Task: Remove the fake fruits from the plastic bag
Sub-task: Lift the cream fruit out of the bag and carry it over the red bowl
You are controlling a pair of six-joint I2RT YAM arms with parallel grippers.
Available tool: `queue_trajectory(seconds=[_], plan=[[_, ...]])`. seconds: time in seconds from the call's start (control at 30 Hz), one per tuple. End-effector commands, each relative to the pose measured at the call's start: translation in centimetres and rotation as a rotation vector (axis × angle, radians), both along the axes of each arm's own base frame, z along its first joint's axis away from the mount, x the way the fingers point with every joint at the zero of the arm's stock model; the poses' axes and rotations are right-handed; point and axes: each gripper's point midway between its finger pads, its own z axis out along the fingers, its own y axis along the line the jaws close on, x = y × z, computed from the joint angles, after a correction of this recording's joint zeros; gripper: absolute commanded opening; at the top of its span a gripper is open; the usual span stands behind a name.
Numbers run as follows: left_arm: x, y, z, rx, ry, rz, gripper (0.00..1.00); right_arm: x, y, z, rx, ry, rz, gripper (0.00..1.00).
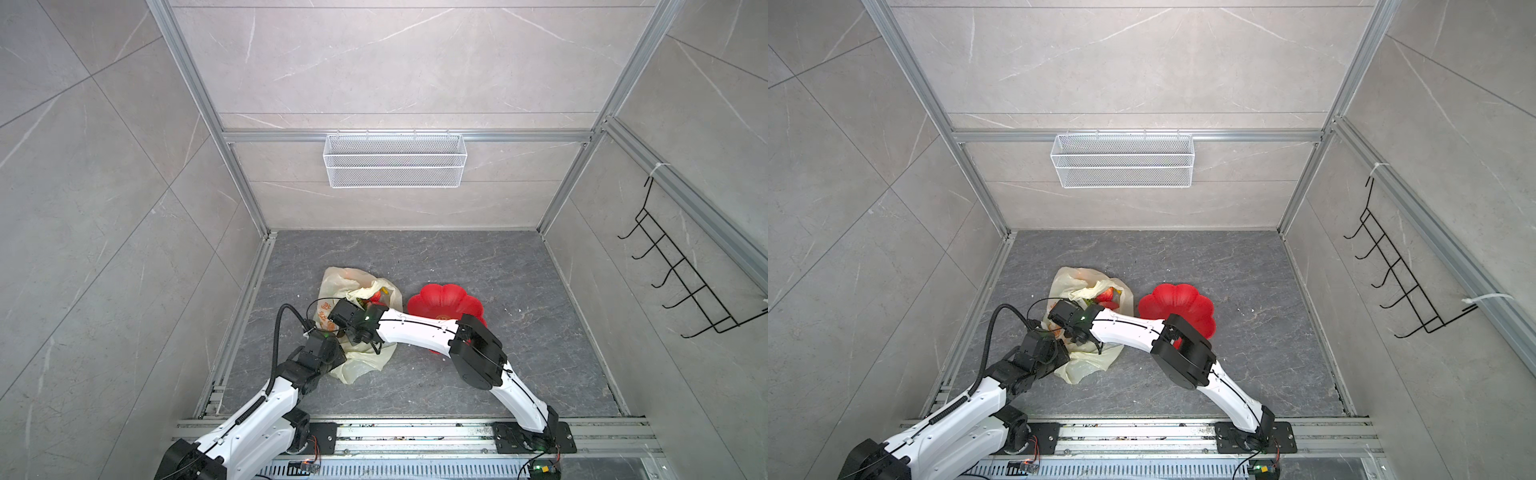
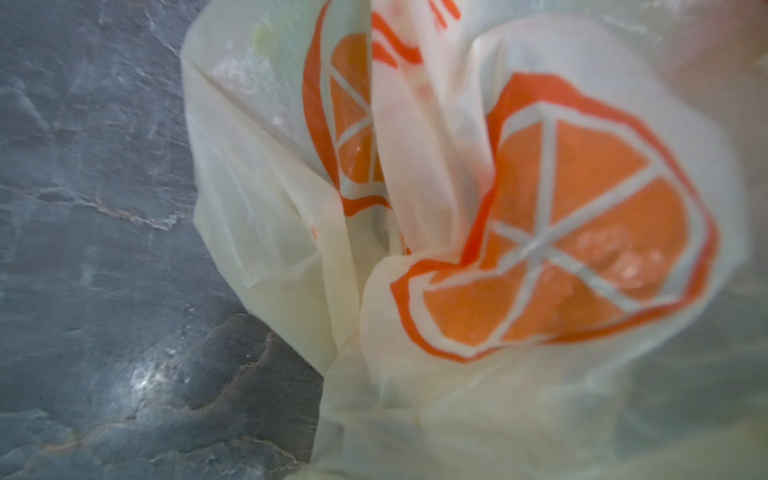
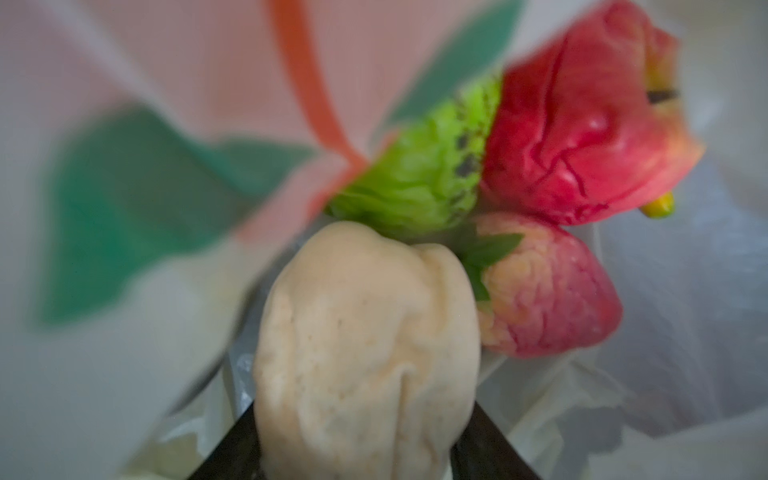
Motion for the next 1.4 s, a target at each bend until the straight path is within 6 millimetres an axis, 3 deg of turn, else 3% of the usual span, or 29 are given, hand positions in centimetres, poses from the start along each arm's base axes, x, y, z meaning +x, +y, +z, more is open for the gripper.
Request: queue_trajectory(seconds=[0.0,0.17,0.4,0.7,1.1,1.37], plan=[[-0.1,0.1,-0.1,0.010,0.005,0.002,0.00,-0.3,-0.8,2.8,0.018,-0.020,0.006,0.56],[0.0,0.1,0.0,0.017,0.004,-0.004,0.00,-1.1,-1.6,3.7,0.029,-0.002,0.021,0.53],[0.2,0.1,0.3,0.022,-0.004,-0.010,0.00,-4.1,-3.8,6.3,0.051,0.081,0.080,0.52],[1.0,-0.4,0.8,0.033,-0.028,-0.044,0.00,-6.9,-9.5,8.5,-0.042,0.133,0.103,0.50],[1.6,-0.3,2.0,0.076,-0.055,-0.069,0.00,-7.5,-18.0,9.8,-0.095,0.186,0.018,0.49],[2.4,-1.0,2.6,0.089,-0.056,-0.111,0.00,-5.6,-23.4,9.4,-0.037,0.268,-0.126,0.49]])
